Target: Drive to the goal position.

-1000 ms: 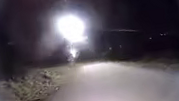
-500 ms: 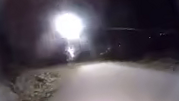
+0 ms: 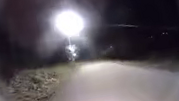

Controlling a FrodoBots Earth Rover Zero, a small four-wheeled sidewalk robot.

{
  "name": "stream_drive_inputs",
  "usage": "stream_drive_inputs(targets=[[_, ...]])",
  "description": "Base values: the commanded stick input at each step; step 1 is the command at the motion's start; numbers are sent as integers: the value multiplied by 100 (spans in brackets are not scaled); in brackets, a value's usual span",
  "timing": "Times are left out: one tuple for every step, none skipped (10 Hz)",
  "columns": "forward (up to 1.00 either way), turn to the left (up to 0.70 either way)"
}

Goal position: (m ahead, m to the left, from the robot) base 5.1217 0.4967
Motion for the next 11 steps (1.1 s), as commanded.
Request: stream_drive_inputs(targets=[[100, 0], [100, 0], [100, 0], [100, 0], [100, 0], [100, 0], [100, 0], [100, 13], [100, 36], [100, 39], [100, 0]])
